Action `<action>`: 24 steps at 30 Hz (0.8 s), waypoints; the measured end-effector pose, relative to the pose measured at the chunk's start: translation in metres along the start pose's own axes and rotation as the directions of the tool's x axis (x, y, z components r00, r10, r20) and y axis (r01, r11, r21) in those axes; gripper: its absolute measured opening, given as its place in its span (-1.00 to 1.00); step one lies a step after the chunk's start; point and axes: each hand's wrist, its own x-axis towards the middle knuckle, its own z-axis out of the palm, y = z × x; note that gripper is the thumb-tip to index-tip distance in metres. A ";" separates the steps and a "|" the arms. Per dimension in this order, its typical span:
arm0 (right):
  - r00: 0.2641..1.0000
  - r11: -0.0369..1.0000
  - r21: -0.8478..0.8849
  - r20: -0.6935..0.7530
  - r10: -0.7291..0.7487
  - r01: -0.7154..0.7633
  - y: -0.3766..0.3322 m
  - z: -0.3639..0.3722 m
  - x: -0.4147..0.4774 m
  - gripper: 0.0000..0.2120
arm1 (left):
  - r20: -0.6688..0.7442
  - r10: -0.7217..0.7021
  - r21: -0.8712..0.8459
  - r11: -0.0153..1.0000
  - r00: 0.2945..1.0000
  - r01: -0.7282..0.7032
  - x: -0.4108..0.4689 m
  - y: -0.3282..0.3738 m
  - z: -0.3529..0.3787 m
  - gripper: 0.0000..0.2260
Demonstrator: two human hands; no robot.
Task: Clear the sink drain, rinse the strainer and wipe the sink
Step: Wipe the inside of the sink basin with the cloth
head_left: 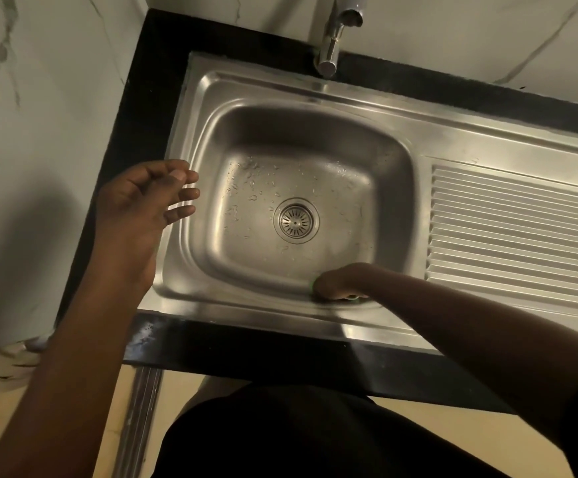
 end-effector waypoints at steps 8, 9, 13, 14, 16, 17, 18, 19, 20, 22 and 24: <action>0.965 0.833 0.488 -0.123 -0.231 0.262 -0.149 0.001 0.034 -0.63 | -0.044 -0.015 -0.018 1.000 0.999 0.014 -0.004 -0.004 -0.022 -0.83; 0.958 0.796 0.534 -0.160 -0.238 0.286 -0.163 -0.001 0.035 -0.58 | -0.045 -0.021 -0.017 1.000 0.999 0.021 -0.004 -0.006 -0.024 -0.81; 0.945 0.683 0.654 -0.212 -0.248 0.326 -0.165 0.007 0.035 -0.46 | -0.036 -0.043 -0.013 0.999 0.998 0.043 -0.003 -0.011 -0.025 -0.76; 0.936 0.684 0.641 -0.214 -0.278 0.350 -0.158 0.010 0.033 -0.43 | -0.034 -0.046 -0.015 0.999 0.998 0.045 -0.002 -0.011 -0.024 -0.76; 0.912 0.761 0.505 -0.184 -0.367 0.408 -0.145 0.008 0.031 -0.36 | -0.023 -0.044 -0.015 0.999 0.999 0.043 0.000 -0.010 -0.020 -0.79; 0.910 0.813 0.412 -0.136 -0.391 0.411 -0.136 0.005 0.029 -0.34 | -0.016 -0.038 -0.016 0.999 0.999 0.038 0.001 -0.008 -0.018 -0.82; 0.920 0.856 0.340 -0.092 -0.381 0.388 -0.126 0.002 0.027 -0.35 | -0.009 -0.030 -0.017 0.999 1.000 0.030 0.002 -0.006 -0.016 -0.83; 0.931 0.882 0.301 -0.058 -0.361 0.361 -0.113 0.001 0.028 -0.35 | -0.005 -0.023 -0.020 1.000 1.000 0.023 0.003 -0.004 -0.014 -0.84; 0.949 0.914 0.266 -0.018 -0.315 0.308 -0.094 0.002 0.027 -0.35 | -0.005 -0.018 -0.022 1.000 1.000 0.018 0.004 -0.002 -0.013 -0.84; 0.982 0.982 0.097 0.084 -0.170 0.161 -0.042 0.004 0.022 -0.28 | -0.007 -0.008 -0.021 1.000 1.000 0.008 0.007 0.001 -0.012 -0.84; 0.994 0.997 -0.076 0.109 -0.020 0.029 0.010 0.006 0.016 -0.26 | -0.009 -0.004 -0.023 1.000 1.000 0.003 0.010 0.002 -0.012 -0.83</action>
